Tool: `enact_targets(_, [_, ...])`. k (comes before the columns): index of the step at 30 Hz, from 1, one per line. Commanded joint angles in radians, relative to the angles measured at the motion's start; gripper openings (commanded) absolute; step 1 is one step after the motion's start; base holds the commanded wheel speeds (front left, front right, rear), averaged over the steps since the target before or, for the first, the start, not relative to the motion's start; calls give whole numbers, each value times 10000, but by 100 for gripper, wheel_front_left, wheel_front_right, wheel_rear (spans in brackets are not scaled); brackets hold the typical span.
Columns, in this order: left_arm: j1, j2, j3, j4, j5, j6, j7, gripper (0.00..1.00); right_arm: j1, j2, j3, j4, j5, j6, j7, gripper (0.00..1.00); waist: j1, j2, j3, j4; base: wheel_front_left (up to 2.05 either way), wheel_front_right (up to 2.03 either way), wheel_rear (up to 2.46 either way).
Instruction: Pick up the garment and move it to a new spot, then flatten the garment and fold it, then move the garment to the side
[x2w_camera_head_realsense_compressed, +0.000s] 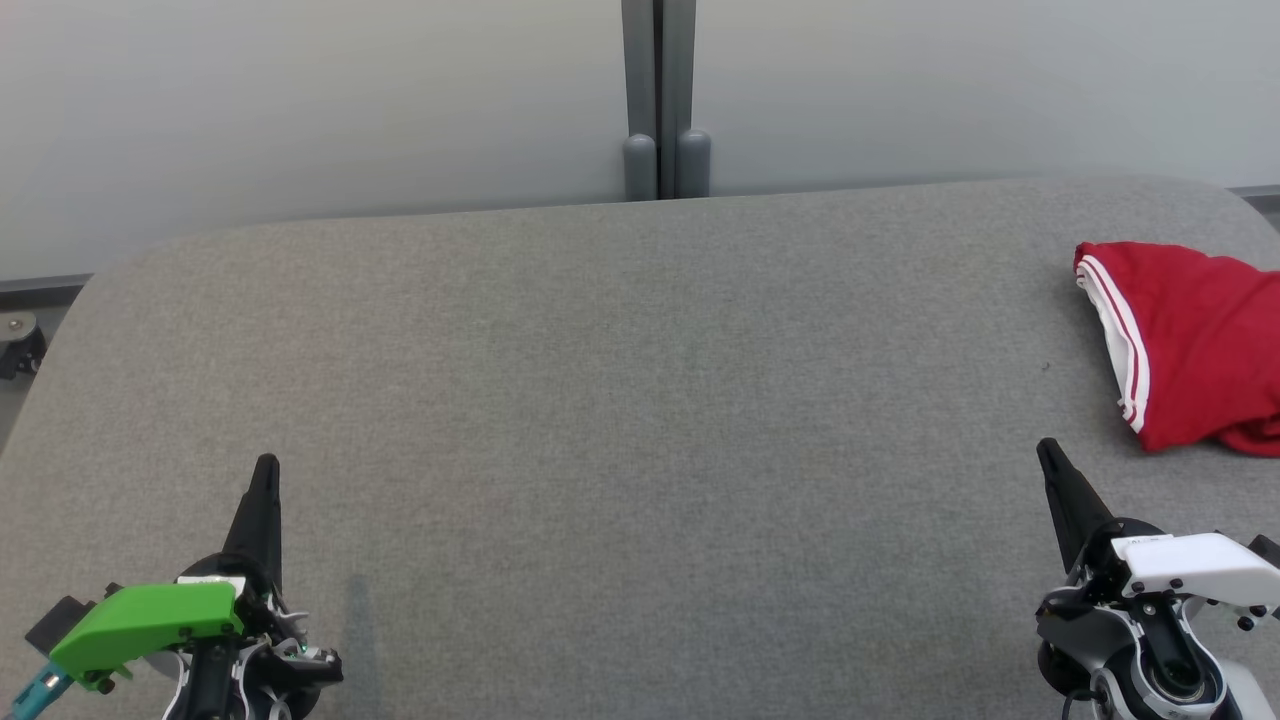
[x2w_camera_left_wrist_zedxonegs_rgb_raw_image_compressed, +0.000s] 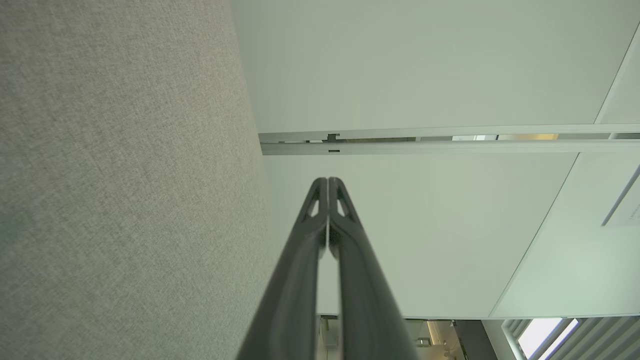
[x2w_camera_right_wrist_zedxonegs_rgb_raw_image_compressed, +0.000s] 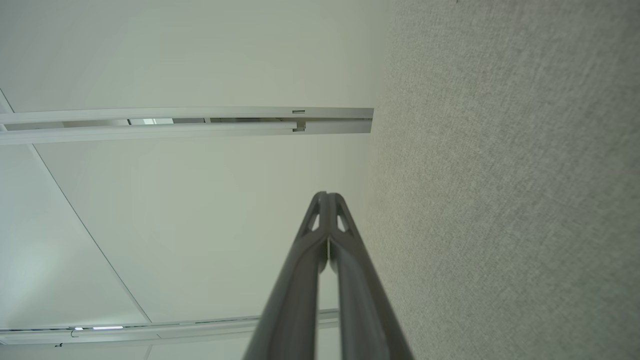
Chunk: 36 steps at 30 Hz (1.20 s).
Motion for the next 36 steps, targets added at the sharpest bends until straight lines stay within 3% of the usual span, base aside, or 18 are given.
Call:
enact_targets(1, [-125,69,24,-35,-28,27,41,0,135,-53,-20,-42,19,-3,37,0,0,0,0,0,0,0,0])
enact_targets(36, [-124,70,24,-33,-28,26,41,0,134,-53,-18,-41,19,-3,37,0,0,0,0,0,0,0,0])
